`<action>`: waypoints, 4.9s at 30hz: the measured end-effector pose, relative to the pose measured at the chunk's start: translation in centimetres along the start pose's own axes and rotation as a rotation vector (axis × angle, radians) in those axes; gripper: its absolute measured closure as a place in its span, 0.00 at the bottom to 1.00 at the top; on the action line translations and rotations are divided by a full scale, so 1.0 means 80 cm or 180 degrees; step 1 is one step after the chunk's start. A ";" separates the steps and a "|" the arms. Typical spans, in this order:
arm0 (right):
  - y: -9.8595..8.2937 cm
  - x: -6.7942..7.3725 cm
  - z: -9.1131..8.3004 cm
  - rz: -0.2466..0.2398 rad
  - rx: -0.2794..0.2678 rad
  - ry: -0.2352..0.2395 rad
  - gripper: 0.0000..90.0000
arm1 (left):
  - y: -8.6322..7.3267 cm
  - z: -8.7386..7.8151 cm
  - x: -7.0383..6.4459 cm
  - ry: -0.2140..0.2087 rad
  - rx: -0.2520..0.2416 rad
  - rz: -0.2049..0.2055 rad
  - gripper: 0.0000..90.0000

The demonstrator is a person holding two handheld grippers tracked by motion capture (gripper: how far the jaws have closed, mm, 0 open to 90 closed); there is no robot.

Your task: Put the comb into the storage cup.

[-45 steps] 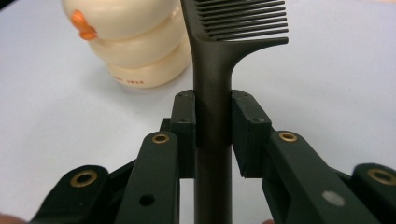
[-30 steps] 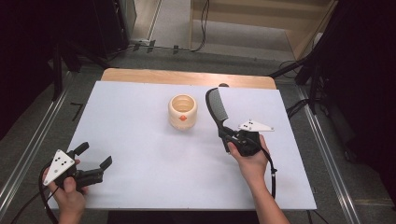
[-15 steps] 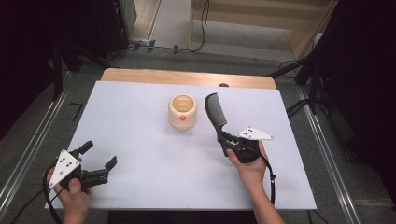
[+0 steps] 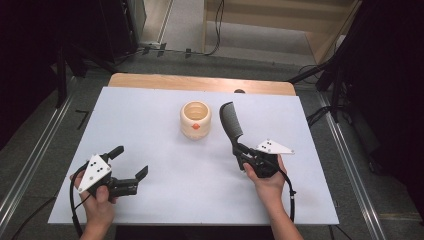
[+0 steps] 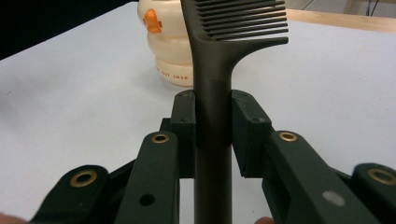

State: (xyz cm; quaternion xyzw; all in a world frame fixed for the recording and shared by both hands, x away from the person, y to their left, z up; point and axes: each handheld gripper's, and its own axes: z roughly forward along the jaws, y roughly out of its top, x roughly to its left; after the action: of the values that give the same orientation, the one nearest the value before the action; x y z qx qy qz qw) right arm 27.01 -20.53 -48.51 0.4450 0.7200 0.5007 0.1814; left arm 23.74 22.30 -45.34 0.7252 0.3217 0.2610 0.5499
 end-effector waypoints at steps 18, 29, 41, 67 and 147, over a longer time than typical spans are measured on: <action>-0.005 0.017 -0.002 -0.0148 -0.0209 0.0185 0.79 | 0.029 0.060 -0.032 -0.0357 0.0038 0.0042 0.03; -0.009 0.032 0.004 -0.0242 -0.0235 0.0251 0.79 | 0.041 0.089 -0.043 -0.0571 -0.0011 -0.0109 0.03; -0.013 0.050 0.009 -0.0327 -0.0216 0.0385 0.79 | 0.051 0.117 -0.063 -0.0732 0.0031 -0.0156 0.03; -0.017 0.083 0.019 -0.0518 -0.0202 0.0519 0.79 | 0.066 0.147 -0.084 -0.0860 0.0164 -0.0561 0.48; -0.046 -0.008 -0.057 -0.0396 -0.0622 0.0289 0.00 | 0.094 0.151 -0.049 -0.1249 0.0115 -0.0649 0.93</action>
State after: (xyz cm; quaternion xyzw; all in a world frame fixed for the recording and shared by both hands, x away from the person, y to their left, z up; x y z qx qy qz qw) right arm 22.42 -24.03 -49.90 0.3567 0.7014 0.5758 0.2218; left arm 31.35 10.32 -41.34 0.7356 0.2848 0.0521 0.6124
